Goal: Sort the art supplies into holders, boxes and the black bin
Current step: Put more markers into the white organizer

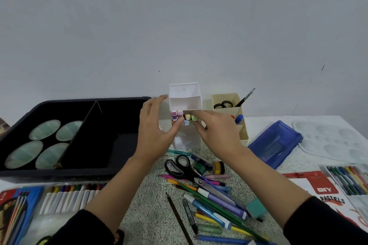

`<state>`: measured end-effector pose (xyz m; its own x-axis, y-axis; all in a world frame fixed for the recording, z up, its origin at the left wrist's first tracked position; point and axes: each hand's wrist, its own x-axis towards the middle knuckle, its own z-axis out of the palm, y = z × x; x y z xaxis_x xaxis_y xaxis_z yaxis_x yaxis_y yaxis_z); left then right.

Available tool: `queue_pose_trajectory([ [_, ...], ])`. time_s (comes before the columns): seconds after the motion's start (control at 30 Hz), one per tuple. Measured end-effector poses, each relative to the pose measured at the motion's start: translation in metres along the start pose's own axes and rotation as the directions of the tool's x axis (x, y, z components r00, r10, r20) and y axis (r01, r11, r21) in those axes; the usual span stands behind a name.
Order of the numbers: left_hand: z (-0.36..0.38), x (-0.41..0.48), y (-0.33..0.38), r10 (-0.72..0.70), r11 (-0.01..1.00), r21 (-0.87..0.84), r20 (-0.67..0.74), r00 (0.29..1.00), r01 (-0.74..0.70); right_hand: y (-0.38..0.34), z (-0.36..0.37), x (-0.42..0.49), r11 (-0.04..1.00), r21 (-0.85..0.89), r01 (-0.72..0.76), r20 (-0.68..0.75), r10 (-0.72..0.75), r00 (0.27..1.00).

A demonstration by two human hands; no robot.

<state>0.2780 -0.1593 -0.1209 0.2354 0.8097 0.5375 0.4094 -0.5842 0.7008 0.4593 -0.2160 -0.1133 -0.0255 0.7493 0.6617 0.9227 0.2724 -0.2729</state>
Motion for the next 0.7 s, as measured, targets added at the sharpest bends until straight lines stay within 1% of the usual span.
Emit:
queue_pose_trajectory([
  [0.07, -0.001, 0.006, 0.001, -0.111, 0.985, -0.12, 0.136, 0.985, 0.127, -0.001, 0.004, 0.003, 0.999, -0.034, -0.022, 0.06, 0.024, 0.998],
  [0.1, -0.001, 0.008, 0.001, -0.134, 0.971, -0.169, 0.198, 0.971, 0.169, -0.001, 0.006, 0.004, 0.998, -0.048, -0.028, 0.081, 0.032, 0.996],
  [0.17, -0.001, 0.011, 0.001, -0.139, 0.962, -0.195, 0.252, 0.958, 0.191, -0.002, 0.007, 0.005, 0.998, -0.061, -0.033, 0.119, 0.04, 0.992],
  [0.23, -0.001, 0.011, 0.0, -0.129, 0.966, -0.185, 0.257, 0.958, 0.18, -0.004, 0.007, 0.007, 0.996, -0.078, -0.048, 0.164, 0.061, 0.985],
  [0.33, 0.001, 0.009, 0.0, -0.132, 0.966, -0.184, 0.251, 0.959, 0.181, -0.009, 0.006, 0.012, 0.985, -0.161, -0.058, 0.25, 0.097, 0.963],
  [0.47, 0.003, 0.007, 0.004, -0.123, 0.973, -0.167, 0.199, 0.972, 0.158, -0.015, 0.0, 0.02, 0.969, -0.239, -0.059, 0.342, 0.141, 0.929],
  [0.53, 0.003, 0.007, 0.006, -0.125, 0.972, -0.176, 0.178, 0.976, 0.157, -0.015, -0.002, 0.02, 0.967, -0.251, -0.044, 0.322, 0.126, 0.938],
  [0.6, 0.003, 0.006, 0.008, -0.132, 0.971, -0.177, 0.173, 0.976, 0.163, -0.014, -0.003, 0.016, 0.972, -0.233, -0.014, 0.247, 0.074, 0.966],
  [0.63, 0.003, 0.006, 0.007, -0.136, 0.97, -0.177, 0.176, 0.975, 0.168, -0.013, -0.002, 0.012, 0.979, -0.201, -0.013, 0.2, 0.054, 0.978],
  [0.7, 0.001, 0.006, 0.006, -0.145, 0.968, -0.178, 0.19, 0.971, 0.179, -0.013, -0.005, 0.005, 0.996, -0.079, -0.047, 0.103, 0.055, 0.993],
])
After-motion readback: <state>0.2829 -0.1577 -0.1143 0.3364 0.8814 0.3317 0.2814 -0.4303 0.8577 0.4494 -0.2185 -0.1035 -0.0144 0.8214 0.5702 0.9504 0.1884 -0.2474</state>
